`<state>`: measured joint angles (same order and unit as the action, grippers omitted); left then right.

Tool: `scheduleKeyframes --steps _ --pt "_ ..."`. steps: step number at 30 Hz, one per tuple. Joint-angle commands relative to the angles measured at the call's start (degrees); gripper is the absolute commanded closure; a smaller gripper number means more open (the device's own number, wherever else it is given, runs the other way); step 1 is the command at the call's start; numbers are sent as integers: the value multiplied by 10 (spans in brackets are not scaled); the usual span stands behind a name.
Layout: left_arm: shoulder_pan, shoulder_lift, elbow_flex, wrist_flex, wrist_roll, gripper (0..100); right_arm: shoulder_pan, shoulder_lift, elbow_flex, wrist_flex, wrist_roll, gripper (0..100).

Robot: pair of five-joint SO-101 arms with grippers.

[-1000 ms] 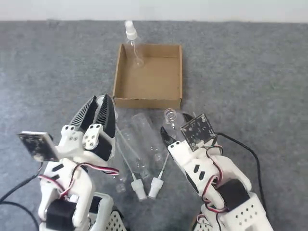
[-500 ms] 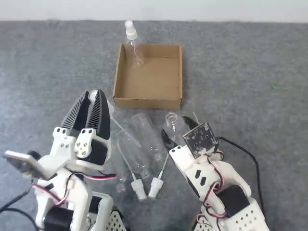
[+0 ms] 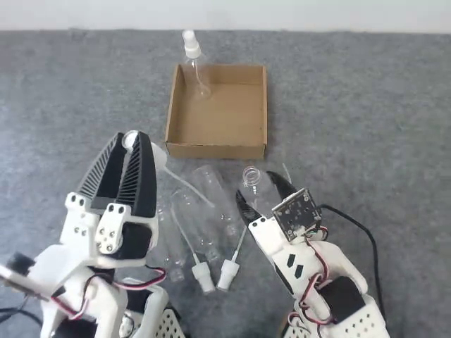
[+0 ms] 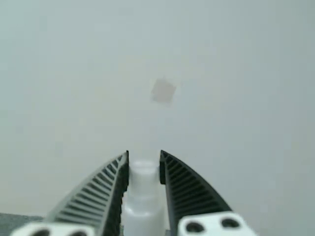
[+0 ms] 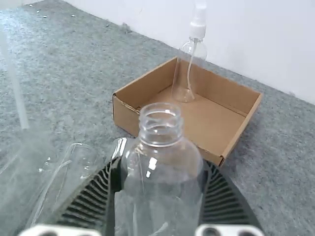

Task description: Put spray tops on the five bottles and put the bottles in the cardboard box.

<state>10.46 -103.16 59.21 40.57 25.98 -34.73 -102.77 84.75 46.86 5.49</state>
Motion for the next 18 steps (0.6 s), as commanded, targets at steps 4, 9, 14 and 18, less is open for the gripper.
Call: scheduleKeyframes --steps 4,9,14,18 --pt "29 -8 -30 -32 5 989 -37 -13 1 -17 6 915" --pt "29 -9 -34 -32 7 989 -69 -13 15 -22 26 914" --pt "29 -10 -44 -26 8 989 -69 -12 58 -80 63 919" --pt "29 -11 -45 8 8 989 -73 -12 69 -97 63 919"
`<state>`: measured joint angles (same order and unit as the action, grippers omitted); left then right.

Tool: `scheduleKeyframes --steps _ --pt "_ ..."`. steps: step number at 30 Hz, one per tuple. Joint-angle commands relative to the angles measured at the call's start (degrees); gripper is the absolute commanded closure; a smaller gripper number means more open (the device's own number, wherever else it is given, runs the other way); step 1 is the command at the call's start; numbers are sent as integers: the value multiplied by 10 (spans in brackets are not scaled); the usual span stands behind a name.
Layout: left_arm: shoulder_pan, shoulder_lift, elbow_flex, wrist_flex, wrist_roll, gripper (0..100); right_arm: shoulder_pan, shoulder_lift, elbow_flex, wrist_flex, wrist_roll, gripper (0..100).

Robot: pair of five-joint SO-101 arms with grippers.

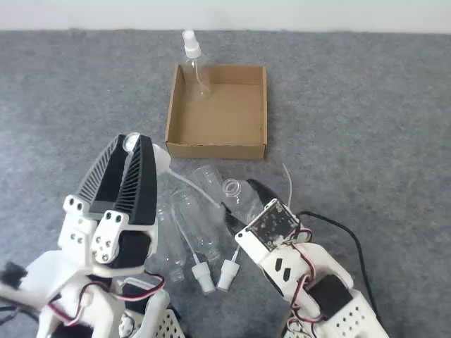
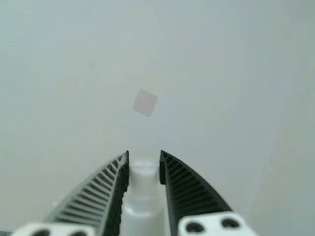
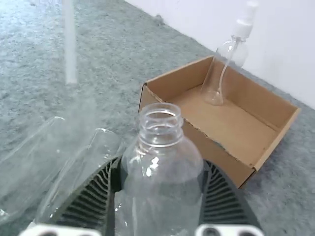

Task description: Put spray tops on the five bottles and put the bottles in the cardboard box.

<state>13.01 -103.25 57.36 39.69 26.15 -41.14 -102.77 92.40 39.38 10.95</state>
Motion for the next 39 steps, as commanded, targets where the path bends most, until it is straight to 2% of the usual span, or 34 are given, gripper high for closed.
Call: scheduleKeyframes --steps 1,10,14,18,35,39 --pt "4 -10 -28 25 6 989 -9 -12 -7 -22 9 919" --pt "2 -10 -25 70 6 989 -27 -12 -4 -21 10 919" --pt "-1 -10 -25 70 6 989 -38 -12 -4 -20 12 919" --pt "-1 -10 -33 61 6 989 -39 -12 -4 -2 48 919" --pt "-3 -10 -58 55 3 989 -39 -12 -4 -1 54 919" --pt "-37 -10 -58 52 5 989 -39 -12 -4 0 54 919"
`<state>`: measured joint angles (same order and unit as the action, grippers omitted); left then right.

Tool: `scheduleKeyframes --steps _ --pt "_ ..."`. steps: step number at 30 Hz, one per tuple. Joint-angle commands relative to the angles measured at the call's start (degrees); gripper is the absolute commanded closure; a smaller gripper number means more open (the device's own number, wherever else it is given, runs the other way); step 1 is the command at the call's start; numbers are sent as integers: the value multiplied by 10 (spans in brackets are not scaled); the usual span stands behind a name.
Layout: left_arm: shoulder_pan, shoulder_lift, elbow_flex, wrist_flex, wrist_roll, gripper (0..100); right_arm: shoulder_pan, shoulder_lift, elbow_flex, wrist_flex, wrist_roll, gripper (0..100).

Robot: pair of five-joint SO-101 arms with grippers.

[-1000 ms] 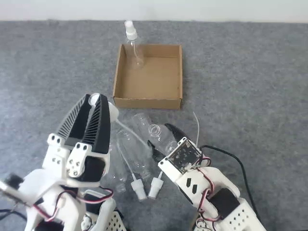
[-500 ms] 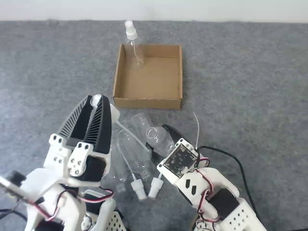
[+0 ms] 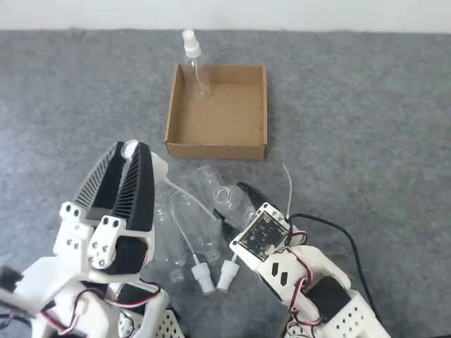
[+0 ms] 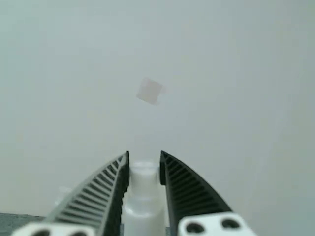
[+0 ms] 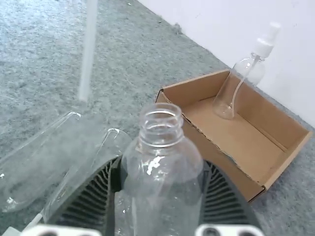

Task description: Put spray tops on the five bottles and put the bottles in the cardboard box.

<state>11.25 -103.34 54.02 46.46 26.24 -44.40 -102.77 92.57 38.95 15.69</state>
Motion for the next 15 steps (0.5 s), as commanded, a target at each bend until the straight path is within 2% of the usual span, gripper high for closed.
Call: scheduleKeyframes --steps 1,15 --pt "-26 -9 -22 -16 4 989 -7 -12 -5 4 6 919" --pt "-29 -9 23 -17 5 988 -56 -12 -9 32 6 919"
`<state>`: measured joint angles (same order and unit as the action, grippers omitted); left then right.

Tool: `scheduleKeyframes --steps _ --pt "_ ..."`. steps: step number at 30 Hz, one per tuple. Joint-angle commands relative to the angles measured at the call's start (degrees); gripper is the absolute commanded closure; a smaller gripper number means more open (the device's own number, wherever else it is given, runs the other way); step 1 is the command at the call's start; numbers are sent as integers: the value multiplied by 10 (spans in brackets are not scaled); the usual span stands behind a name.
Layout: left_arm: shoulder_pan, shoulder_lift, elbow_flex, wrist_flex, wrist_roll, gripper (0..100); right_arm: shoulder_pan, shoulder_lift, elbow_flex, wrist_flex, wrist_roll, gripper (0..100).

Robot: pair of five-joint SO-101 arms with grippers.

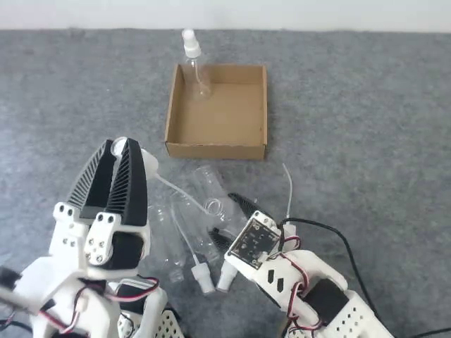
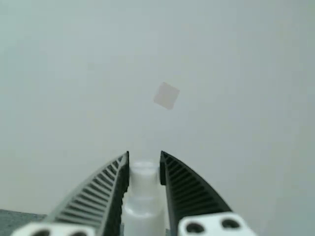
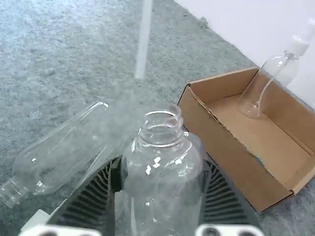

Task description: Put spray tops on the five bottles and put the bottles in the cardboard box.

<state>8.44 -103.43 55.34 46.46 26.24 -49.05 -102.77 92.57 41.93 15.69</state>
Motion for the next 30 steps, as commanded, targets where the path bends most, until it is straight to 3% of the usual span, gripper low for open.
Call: scheduleKeyframes --steps 1,30 --pt "-1 -8 15 -17 5 988 -8 -12 -9 2 6 919" --pt "-7 -8 73 -57 2 988 -13 -12 -10 2 6 919"
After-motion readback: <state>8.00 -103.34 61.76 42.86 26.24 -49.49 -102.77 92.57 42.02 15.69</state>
